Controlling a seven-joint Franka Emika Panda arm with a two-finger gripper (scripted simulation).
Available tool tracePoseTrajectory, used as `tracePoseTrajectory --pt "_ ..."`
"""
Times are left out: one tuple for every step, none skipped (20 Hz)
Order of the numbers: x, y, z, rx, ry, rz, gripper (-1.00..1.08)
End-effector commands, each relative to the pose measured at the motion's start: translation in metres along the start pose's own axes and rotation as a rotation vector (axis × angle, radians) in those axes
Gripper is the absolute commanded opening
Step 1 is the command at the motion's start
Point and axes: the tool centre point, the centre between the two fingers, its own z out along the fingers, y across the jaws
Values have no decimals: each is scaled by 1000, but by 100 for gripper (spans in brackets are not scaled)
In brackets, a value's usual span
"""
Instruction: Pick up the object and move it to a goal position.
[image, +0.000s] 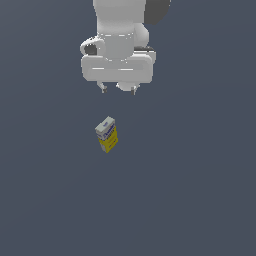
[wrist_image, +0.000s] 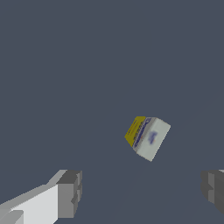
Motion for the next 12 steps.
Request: tracePoseTrajectory --pt "0 0 0 0 0 0 100" --pt "0 0 0 0 0 1 100" --pt "0 2 0 2 0 4 100" --pt "-1 4 -1 4 0 10 100" --pt "-2 8 -1 8 1 17 100" --pt "-3 12 -2 12 2 25 100" --pt "-3 15 -3 16 3 31 100" --pt "-4 18 -5 19 3 34 100" --pt "-5 19 -6 21 4 34 100" --pt "-5 20 -7 22 5 33 100" --pt "-5 20 -7 22 5 32 100" --pt "-5 19 -8 22 5 31 100"
